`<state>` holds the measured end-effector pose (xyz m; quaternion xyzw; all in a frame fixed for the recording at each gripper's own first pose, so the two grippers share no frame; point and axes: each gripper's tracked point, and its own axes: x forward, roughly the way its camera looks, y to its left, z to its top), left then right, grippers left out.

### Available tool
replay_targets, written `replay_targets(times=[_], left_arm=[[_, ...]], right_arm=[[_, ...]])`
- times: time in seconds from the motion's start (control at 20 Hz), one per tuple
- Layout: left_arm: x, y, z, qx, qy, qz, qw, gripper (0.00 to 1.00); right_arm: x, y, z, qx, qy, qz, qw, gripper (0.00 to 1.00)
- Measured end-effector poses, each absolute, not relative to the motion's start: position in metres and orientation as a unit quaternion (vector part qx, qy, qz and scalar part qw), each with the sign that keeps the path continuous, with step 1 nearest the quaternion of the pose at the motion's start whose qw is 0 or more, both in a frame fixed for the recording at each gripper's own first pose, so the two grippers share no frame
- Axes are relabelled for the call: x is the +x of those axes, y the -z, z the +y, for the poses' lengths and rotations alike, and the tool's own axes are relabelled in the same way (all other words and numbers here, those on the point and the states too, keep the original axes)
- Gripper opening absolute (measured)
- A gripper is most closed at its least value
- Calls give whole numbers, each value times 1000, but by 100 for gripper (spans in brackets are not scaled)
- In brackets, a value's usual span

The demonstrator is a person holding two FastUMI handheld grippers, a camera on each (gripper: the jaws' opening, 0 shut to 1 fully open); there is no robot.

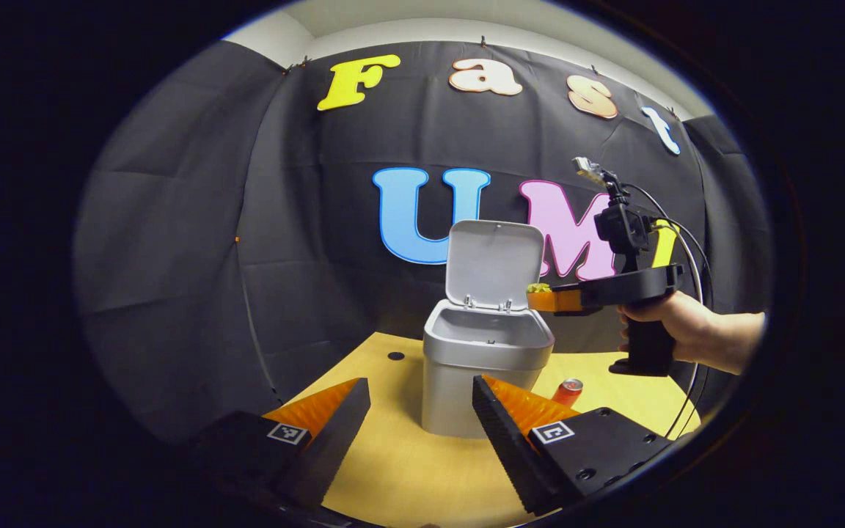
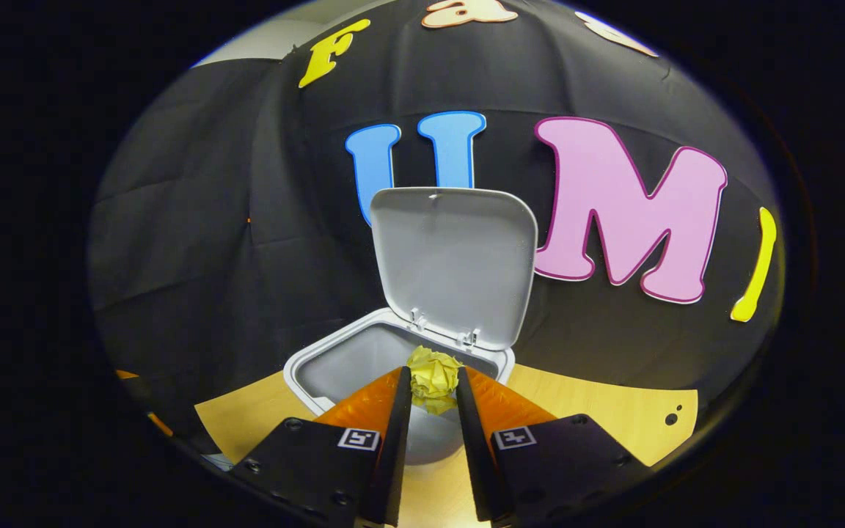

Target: Press the lid of the desktop garbage bin to open it, pick up the crumpled paper on the desktop and throw it into the bin, then pick up the pop can on the desktop and drop it into the bin, and finally close the garbage bin lid.

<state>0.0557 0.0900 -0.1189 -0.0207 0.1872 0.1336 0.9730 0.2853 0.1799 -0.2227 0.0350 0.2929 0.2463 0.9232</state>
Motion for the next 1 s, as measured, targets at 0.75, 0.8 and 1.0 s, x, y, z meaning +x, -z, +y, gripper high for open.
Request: replay_targets(times=[0.75,0.8,1.0], left_arm=[[97,196,-10,-31,-22,225,974,95],[107,205,-25,-34,-3,226,974,95],[144,250,-89,-44,57,237,969,95]], right_arm=[[296,160,10,-2,-84,148,985,97],[293,156,-15,-7,-67,140,988,97],[274,156,-104,-16,3,132,991,97]])
